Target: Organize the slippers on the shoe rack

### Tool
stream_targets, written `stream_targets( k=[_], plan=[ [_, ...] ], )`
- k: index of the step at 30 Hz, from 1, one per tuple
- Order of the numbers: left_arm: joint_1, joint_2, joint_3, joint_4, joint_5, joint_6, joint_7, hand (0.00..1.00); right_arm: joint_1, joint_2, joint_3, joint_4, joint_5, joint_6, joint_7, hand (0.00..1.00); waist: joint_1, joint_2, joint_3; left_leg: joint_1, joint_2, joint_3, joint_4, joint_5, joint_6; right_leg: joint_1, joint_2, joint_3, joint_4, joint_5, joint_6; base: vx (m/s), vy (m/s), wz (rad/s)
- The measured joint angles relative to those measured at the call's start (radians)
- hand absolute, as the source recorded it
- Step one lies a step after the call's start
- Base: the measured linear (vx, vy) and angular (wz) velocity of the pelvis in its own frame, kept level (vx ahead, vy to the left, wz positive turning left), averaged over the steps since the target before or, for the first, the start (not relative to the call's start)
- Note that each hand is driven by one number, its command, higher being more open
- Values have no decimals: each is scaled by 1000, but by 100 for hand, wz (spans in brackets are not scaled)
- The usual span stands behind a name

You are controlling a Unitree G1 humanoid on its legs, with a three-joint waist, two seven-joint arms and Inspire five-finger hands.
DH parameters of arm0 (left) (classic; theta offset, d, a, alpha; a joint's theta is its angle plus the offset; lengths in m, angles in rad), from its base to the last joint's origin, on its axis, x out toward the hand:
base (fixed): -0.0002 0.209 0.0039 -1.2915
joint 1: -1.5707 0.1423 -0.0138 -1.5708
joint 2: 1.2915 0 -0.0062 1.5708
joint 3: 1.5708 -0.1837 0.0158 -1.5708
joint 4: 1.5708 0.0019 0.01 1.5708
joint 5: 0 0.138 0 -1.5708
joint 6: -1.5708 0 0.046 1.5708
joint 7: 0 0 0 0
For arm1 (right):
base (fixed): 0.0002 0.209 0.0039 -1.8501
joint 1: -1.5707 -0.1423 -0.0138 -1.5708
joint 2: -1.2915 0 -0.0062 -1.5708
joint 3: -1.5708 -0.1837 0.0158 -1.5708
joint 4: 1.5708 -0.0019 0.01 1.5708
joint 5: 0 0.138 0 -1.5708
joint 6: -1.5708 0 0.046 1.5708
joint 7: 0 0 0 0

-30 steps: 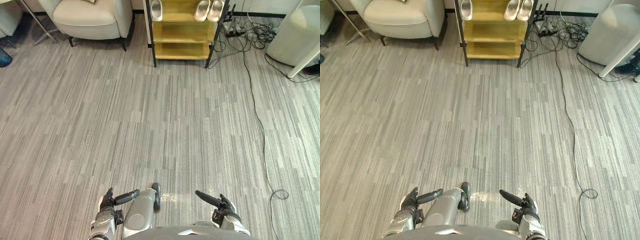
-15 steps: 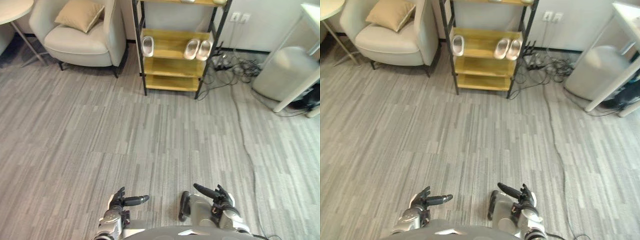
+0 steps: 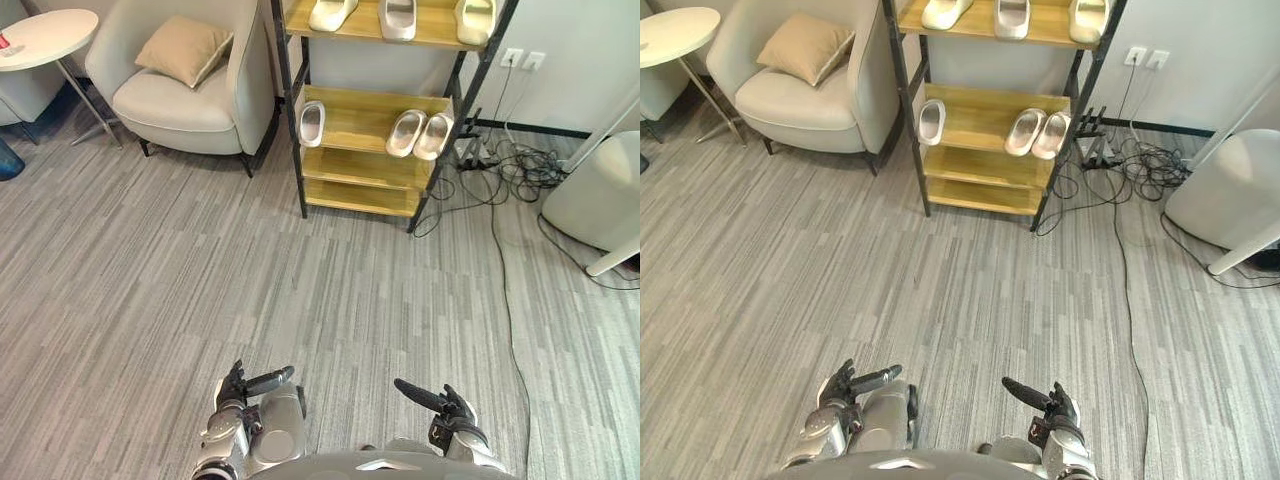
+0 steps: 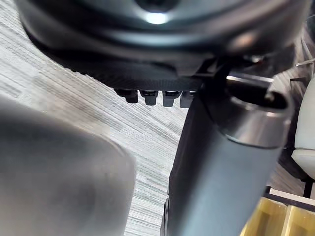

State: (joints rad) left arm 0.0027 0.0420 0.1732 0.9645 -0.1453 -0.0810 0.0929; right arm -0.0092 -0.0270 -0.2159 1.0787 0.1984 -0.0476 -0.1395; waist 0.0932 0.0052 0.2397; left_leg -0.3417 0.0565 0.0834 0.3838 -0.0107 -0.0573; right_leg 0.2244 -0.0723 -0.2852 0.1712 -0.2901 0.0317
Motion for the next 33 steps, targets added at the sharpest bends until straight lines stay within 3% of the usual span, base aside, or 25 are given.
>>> stream_targets(
  k=[1,2,5,6,7,8,9,11,12,14,15,17,18,19,23,25,26,28,31,33],
  plan=[
    [-11,10,-10,10,2,-5,0,100,-10,15,7,18,0,2,2,100,5,-30,3,25,-31,21,-17,8,52,20,-21,28,-25,-1,11,657,213,-24],
    [-21,21,-21,21,3,-6,0,100,-21,22,10,26,-1,3,5,100,-5,-43,-1,14,-50,22,13,-36,77,21,-37,52,-29,26,24,642,202,0],
    [-25,32,-25,39,1,4,-3,100,-17,24,0,26,-2,4,7,100,2,-47,-3,57,-65,37,82,-139,114,-13,-76,115,160,36,46,428,149,-2],
    [-23,33,-34,44,1,5,-2,100,-17,24,0,25,-3,3,10,100,3,-46,-4,95,-67,46,72,-161,122,-60,-95,138,303,60,85,542,186,-17],
    [-16,46,-62,52,1,5,-2,100,-16,25,0,15,-4,2,18,100,-6,-51,-6,160,-80,41,49,-189,131,-162,-124,181,573,152,174,427,128,-3],
    [-16,52,-79,60,2,7,-2,100,-15,23,0,7,-8,3,21,100,-13,-54,-7,189,-85,37,38,-202,131,-214,-137,189,702,157,181,486,100,16],
    [-12,52,-87,65,2,16,2,100,-12,18,0,-15,-12,0,21,100,-21,-53,-6,247,-90,28,18,-215,137,-293,-159,167,862,140,151,306,21,18],
    [-6,47,-89,65,2,19,7,100,-5,17,0,-47,-20,-8,22,100,-38,-50,-7,311,-90,8,-25,-217,137,-354,-177,115,932,107,97,350,-4,29],
    [1,45,-88,66,1,19,8,100,1,18,1,-65,-22,-15,22,100,-46,-41,-4,367,-82,-12,-68,-217,137,-403,-179,70,906,86,64,395,-59,37],
    [1,41,-86,66,1,19,8,100,1,16,0,-68,-22,-20,22,100,-46,-40,-4,431,-64,-20,-110,-217,137,-439,-168,34,787,57,50,389,-131,26],
    [5,38,-85,66,1,19,9,100,2,17,0,-68,-22,-21,22,100,-47,-32,-6,472,-40,-42,-141,-229,118,-471,-137,22,610,53,41,374,-199,34],
    [12,42,-86,68,2,18,7,100,-2,18,1,-61,-22,-19,22,100,-49,-41,-9,486,-26,-65,-158,-250,82,-490,-93,59,351,92,56,260,-194,39],
    [11,46,-86,70,2,17,7,100,1,16,-1,-58,-22,-15,22,100,-50,-47,-8,495,-27,-75,-161,-261,65,-490,-85,76,281,168,45,255,-214,24],
    [11,32,-77,93,1,17,10,100,1,-7,-3,-37,-23,-5,22,100,-47,-17,-19,518,5,-96,-176,-276,47,-476,-52,70,285,190,-3,342,-273,18],
    [20,3,-47,100,13,17,7,100,6,-22,-47,-14,-23,1,20,100,-54,25,-25,524,50,-119,-132,-270,31,-448,-21,29,319,95,-37,380,-262,18],
    [21,-8,-17,90,25,17,-6,100,31,-20,-47,-28,-20,-1,19,100,-59,35,-29,401,92,-135,181,-256,-29,-346,11,-22,247,75,-52,411,-288,53],
    [22,-7,2,78,25,17,-9,100,44,-18,-43,-41,-20,0,18,100,-59,36,-27,326,118,-133,357,-210,-57,-296,25,-41,216,67,-60,382,-255,51],
    [24,-8,8,39,22,15,-11,100,60,-15,-29,-48,-16,-4,18,100,-46,29,-22,184,170,-88,629,-219,-49,-176,57,-68,137,58,-69,281,-125,35],
    [20,-6,-1,17,20,8,-13,100,59,-6,-29,-58,0,-6,18,100,-40,21,-21,97,166,-27,575,-258,-34,-101,55,-70,72,64,-60,248,-11,5],
    [13,-6,-6,16,19,6,-12,100,49,1,-30,-61,0,-5,16,100,-40,14,-16,76,110,-15,314,-267,-30,-61,32,-66,39,69,-45,318,156,-6]
  ],
)
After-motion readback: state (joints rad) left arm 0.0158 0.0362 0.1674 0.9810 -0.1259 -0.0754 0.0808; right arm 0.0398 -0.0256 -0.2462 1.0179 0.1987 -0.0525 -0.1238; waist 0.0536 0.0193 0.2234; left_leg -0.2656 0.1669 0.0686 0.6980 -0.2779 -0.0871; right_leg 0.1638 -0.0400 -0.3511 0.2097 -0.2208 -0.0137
